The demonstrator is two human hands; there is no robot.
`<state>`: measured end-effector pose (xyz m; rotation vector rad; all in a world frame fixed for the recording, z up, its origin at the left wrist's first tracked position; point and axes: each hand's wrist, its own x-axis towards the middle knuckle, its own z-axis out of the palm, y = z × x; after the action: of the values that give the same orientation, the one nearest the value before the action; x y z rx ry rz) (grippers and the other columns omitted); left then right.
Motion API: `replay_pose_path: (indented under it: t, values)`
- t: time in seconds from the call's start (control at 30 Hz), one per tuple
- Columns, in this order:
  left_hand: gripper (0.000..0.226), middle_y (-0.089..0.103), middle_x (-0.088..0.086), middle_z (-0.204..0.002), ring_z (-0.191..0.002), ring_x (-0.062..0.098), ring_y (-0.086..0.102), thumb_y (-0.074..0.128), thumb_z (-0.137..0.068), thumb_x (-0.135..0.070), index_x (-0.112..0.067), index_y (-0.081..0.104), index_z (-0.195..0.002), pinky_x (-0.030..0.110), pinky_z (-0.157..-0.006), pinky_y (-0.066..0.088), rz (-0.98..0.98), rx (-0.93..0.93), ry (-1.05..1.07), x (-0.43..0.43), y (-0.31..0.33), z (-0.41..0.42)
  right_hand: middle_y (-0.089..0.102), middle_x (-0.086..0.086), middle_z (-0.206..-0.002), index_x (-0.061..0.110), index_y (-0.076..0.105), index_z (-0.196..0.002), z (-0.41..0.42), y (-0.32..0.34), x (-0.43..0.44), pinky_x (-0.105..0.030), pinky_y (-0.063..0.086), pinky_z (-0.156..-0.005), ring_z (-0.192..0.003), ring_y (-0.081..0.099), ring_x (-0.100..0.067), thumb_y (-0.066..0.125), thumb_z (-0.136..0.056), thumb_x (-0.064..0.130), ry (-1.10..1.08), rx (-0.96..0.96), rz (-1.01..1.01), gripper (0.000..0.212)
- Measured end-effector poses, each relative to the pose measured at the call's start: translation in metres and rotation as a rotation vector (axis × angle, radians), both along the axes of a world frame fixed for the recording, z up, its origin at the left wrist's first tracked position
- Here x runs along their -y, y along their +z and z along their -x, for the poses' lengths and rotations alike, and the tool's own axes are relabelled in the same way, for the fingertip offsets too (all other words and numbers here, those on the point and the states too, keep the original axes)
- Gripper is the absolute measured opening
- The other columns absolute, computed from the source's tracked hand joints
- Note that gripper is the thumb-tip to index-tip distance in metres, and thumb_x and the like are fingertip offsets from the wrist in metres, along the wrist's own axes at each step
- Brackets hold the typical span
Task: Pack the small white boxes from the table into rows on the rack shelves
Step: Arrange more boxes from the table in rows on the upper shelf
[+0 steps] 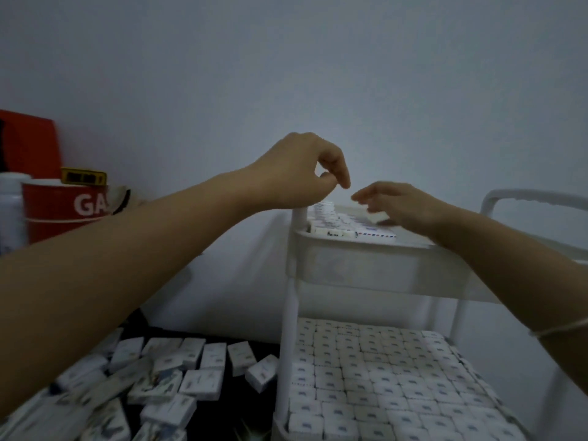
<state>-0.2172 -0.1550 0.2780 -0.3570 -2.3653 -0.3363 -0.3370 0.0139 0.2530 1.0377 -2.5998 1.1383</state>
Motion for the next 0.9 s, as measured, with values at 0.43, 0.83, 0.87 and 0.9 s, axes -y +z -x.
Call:
replay_pose_path:
  t: [0.43, 0.83, 0.87, 0.9]
  values:
    - [0.02, 0.063, 0.0, -0.093, -0.085, 0.02, 0.057, 0.056, -0.089, -0.006, -0.025, 0.061, -0.085, 0.033, -0.072, 0.045, -0.357, 0.112, 0.402, 0.13, -0.228, -0.056, 0.064, 0.009, -0.081, 0.025, 0.062, -0.085, -0.156, -0.142, 0.113, -0.029, 0.049, -0.069, -0.076, 0.058, -0.006, 0.05, -0.08, 0.014, 0.435, -0.25, -0.045, 0.017]
    - [0.066, -0.014, 0.006, -0.161, -0.147, 0.032, -0.015, 0.01, -0.096, -0.063, -0.035, 0.0, -0.154, 0.065, -0.112, -0.01, 0.115, 0.833, 0.761, 0.199, -0.297, -0.004, -0.012, -0.005, -0.162, 0.042, 0.006, -0.152, -0.039, -0.3, 0.244, -0.069, -0.017, -0.106, -0.146, -0.016, -0.036, 0.009, -0.087, 0.077, -0.172, 0.1, -0.599, 0.074]
    - [0.067, -0.017, 0.007, -0.161, -0.147, 0.035, -0.016, 0.009, -0.094, -0.066, -0.036, -0.002, -0.153, 0.068, -0.11, -0.009, 0.108, 0.92, 0.771, 0.197, -0.294, -0.002, -0.015, -0.004, -0.162, 0.044, 0.0, -0.152, -0.038, -0.305, 0.243, -0.07, -0.017, -0.105, -0.146, -0.018, -0.036, 0.009, -0.085, 0.08, -0.161, 0.125, -0.625, 0.076]
    - [0.068, -0.018, 0.007, -0.16, -0.147, 0.037, -0.013, 0.009, -0.093, -0.068, -0.037, -0.003, -0.153, 0.069, -0.11, -0.006, 0.09, 1.002, 0.783, 0.195, -0.293, -0.001, -0.017, -0.003, -0.161, 0.046, -0.003, -0.151, -0.038, -0.31, 0.241, -0.07, -0.018, -0.105, -0.145, -0.02, -0.037, 0.01, -0.085, 0.08, -0.148, 0.146, -0.647, 0.076]
